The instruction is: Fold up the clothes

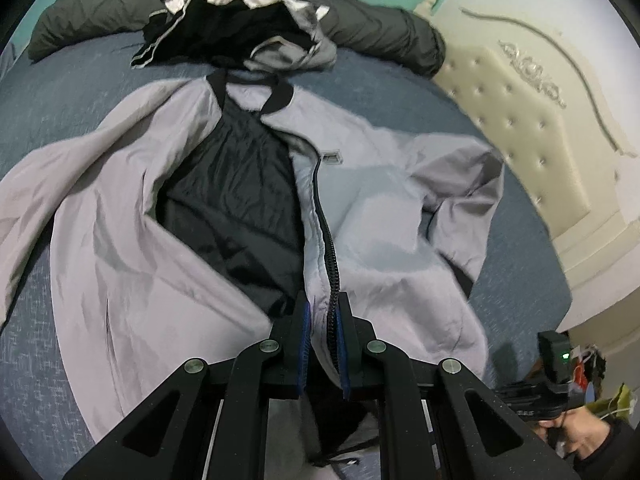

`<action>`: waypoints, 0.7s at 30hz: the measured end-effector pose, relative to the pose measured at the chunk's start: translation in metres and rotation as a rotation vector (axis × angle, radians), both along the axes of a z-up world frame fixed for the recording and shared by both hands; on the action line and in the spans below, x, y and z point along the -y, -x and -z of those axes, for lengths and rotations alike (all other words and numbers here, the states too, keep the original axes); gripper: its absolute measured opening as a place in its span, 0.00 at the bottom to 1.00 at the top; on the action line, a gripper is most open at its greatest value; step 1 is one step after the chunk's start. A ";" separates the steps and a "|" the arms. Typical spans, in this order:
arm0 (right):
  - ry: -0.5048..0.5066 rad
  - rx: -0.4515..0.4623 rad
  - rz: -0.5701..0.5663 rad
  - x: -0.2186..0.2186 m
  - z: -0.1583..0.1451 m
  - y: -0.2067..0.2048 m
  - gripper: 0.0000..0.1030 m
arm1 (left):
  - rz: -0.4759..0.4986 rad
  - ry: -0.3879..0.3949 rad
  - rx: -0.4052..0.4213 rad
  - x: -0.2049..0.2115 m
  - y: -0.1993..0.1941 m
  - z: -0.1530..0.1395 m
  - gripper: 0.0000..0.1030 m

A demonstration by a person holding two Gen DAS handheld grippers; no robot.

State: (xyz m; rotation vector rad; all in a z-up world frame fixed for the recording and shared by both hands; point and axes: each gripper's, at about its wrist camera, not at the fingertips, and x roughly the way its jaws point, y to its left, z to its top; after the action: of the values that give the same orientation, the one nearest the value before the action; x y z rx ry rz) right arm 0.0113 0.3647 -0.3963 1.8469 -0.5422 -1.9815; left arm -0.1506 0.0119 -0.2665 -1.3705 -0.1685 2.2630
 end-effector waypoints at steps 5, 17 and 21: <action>-0.054 -0.121 0.010 0.001 -0.033 0.001 0.04 | -0.017 0.024 0.018 0.006 -0.006 0.012 0.14; -0.177 -0.286 -0.169 0.059 -0.050 0.027 0.40 | -0.065 0.044 -0.026 0.032 -0.020 -0.008 0.14; -0.193 -0.311 -0.138 0.060 -0.046 0.029 0.08 | -0.074 0.042 -0.034 0.044 -0.026 -0.011 0.14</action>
State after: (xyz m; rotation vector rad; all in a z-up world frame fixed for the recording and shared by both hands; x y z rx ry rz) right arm -0.0179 0.3047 -0.3499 1.5831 -0.1327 -2.2312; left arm -0.1247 -0.0317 -0.2554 -1.3675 -0.1638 2.3620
